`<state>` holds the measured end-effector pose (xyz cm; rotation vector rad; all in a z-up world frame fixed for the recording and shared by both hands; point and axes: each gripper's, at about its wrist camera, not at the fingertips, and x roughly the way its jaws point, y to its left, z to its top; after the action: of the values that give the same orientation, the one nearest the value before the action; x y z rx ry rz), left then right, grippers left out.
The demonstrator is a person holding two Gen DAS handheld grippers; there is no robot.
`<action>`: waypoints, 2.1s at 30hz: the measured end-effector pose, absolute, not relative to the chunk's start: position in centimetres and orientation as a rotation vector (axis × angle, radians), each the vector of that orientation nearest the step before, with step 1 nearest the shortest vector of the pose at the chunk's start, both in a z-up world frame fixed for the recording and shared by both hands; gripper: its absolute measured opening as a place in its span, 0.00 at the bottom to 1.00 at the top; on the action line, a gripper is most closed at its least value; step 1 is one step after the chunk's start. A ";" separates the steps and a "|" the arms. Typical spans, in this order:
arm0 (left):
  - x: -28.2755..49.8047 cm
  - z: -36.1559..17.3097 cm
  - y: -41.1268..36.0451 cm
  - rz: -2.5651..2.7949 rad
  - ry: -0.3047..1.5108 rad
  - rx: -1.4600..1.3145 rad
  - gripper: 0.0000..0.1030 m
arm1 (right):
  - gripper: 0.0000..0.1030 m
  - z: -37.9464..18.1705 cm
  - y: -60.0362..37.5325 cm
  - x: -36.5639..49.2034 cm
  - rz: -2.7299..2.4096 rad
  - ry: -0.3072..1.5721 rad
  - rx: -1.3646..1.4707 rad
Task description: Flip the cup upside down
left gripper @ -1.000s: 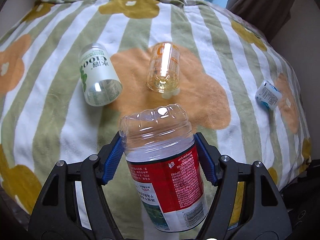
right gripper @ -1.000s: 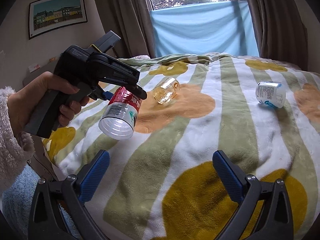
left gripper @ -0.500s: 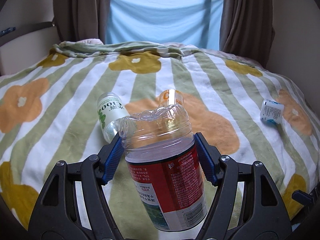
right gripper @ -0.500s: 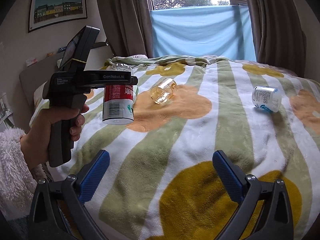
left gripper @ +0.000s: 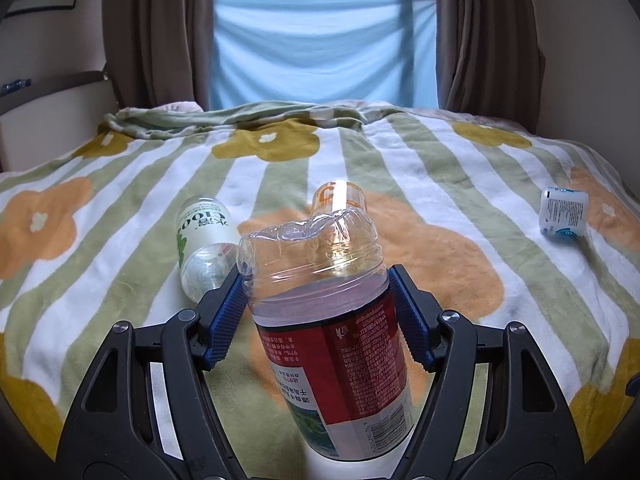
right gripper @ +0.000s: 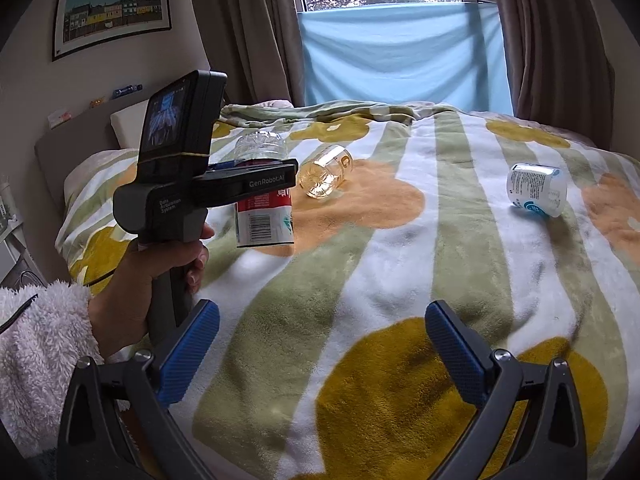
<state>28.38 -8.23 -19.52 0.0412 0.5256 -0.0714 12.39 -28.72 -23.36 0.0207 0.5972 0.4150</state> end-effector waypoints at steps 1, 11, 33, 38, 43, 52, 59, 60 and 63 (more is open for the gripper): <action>28.1 -19.5 -8.2 -0.072 0.524 0.040 0.65 | 1.00 -23.4 -28.8 12.4 0.415 0.597 0.026; 25.1 -19.1 -7.8 -0.135 0.603 0.025 0.65 | 1.00 -23.3 -29.2 12.7 0.423 0.599 0.050; 22.2 -17.8 -8.1 -0.159 0.610 0.075 1.00 | 1.00 -23.1 -29.0 12.4 0.409 0.590 0.029; 20.5 -15.7 -7.3 -0.166 0.605 0.075 1.00 | 1.00 -22.7 -29.0 12.2 0.403 0.590 0.007; 17.7 -11.6 -5.7 -0.151 0.565 0.089 1.00 | 1.00 -19.7 -28.9 11.3 0.367 0.516 -0.007; 11.7 -3.4 -1.3 -0.180 0.438 0.012 1.00 | 1.00 -9.8 -26.7 8.2 0.234 0.353 -0.051; 7.4 -0.2 2.0 -0.155 0.341 -0.029 1.00 | 1.00 -4.2 -24.9 5.2 0.122 0.273 -0.038; 6.8 -0.2 2.3 -0.151 0.329 -0.029 1.00 | 1.00 -4.0 -24.8 4.8 0.102 0.268 -0.032; 5.5 -0.4 2.7 -0.127 0.301 -0.005 1.00 | 1.00 -4.2 -24.5 3.5 0.060 0.254 -0.019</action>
<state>5.47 2.69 -0.39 -0.0054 0.3009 -0.1265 3.54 -24.54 -4.25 -0.0193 0.2539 0.0601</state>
